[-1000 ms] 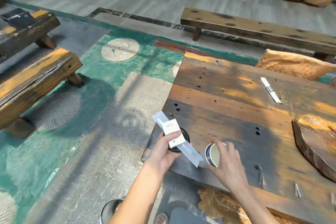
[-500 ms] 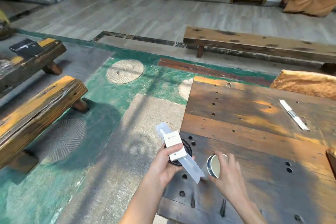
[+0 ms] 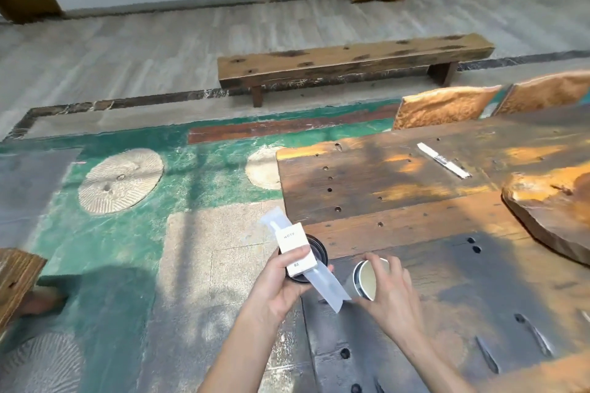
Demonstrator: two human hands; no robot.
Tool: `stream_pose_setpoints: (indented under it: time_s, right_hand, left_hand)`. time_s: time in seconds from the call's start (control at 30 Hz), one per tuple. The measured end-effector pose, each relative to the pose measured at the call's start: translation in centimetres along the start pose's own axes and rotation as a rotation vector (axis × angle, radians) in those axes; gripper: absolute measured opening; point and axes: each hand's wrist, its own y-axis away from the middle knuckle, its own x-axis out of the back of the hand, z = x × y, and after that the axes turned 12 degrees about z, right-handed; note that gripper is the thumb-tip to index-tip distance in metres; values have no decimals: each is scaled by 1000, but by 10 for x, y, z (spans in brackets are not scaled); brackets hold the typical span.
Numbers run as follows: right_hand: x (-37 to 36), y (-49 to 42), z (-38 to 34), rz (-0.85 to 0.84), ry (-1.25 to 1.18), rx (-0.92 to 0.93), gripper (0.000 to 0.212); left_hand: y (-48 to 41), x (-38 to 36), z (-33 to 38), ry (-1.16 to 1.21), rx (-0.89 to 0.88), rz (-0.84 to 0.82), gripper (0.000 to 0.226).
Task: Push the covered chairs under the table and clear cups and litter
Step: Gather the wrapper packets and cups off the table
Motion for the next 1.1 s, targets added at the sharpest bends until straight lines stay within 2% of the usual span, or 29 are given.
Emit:
stream_pose_setpoints:
  time_s: [0.13, 0.23, 0.4, 0.77, 1.1]
  right_hand:
    - [-2, -5, -48, 84, 4, -172, 79]
    - [-1, -12, -87, 192, -26, -208, 75]
    - [2, -6, -135, 224, -16, -270, 76]
    - [-23, -20, -171, 217, 27, -383, 80]
    - [-46, -142, -181, 324, -15, -498, 80]
  left_hand:
    - [-18, 16, 50, -115, 63, -104, 50]
    - [-26, 29, 88, -192, 70, -139, 52]
    - [-33, 42, 127, -249, 88, -188, 52]
    - [-71, 47, 167, -305, 173, -274, 51]
    - [-159, -19, 241, -365, 186, -328, 56]
